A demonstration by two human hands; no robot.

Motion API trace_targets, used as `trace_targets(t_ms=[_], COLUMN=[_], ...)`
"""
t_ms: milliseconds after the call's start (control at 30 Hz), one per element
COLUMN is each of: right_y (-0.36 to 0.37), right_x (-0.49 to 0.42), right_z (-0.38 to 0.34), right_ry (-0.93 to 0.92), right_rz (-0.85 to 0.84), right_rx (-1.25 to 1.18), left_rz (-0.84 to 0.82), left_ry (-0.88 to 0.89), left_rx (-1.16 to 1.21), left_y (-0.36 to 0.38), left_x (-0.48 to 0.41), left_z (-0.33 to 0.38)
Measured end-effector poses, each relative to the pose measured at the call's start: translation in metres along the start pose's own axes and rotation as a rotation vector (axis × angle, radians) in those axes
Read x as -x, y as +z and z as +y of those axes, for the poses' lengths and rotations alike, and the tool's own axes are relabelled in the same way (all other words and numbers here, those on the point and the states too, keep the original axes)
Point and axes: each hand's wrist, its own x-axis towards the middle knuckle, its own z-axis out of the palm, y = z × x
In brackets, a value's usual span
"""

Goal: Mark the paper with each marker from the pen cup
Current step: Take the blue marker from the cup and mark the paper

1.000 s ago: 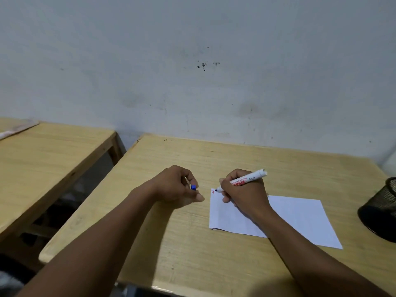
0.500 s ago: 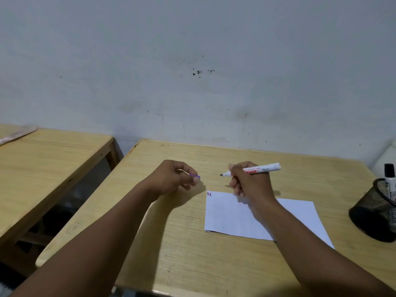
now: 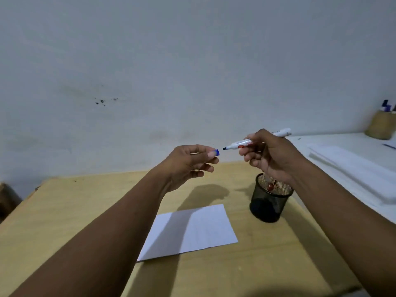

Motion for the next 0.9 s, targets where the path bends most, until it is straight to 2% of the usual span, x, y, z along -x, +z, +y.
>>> trace_targets(t_ms=[167, 433, 600, 700, 800, 900], right_y=[-0.031, -0.048, -0.063, -0.087, -0.11, -0.118], right_x=[0.005, 0.002, 0.003, 0.002, 0.0, -0.001], right_z=[0.004, 0.022, 0.025, 0.017, 0.017, 0.019], right_ry=[-0.014, -0.018, 0.057, 0.082, 0.066, 0.021], right_rz=[0.059, 0.04, -0.007, 0.158, 0.34, 0.398], right_rx=[-0.036, -0.079, 0.02, 0.136, 0.413, 0.535], left_rz=[-0.037, -0.047, -0.032, 0.011, 0.02, 0.016], left_ry=[-0.008, 0.029, 0.048, 0.081, 0.111, 0.154], left_rx=[-0.01, -0.086, -0.221, -0.284, -0.391, -0.467], left_y=[0.039, 0.064, 0.06, 0.054, 0.051, 0.058], left_x=[-0.021, -0.037, -0.041, -0.046, -0.047, -0.05], left_z=[0.0, -0.001, -0.002, 0.008, 0.018, 0.02])
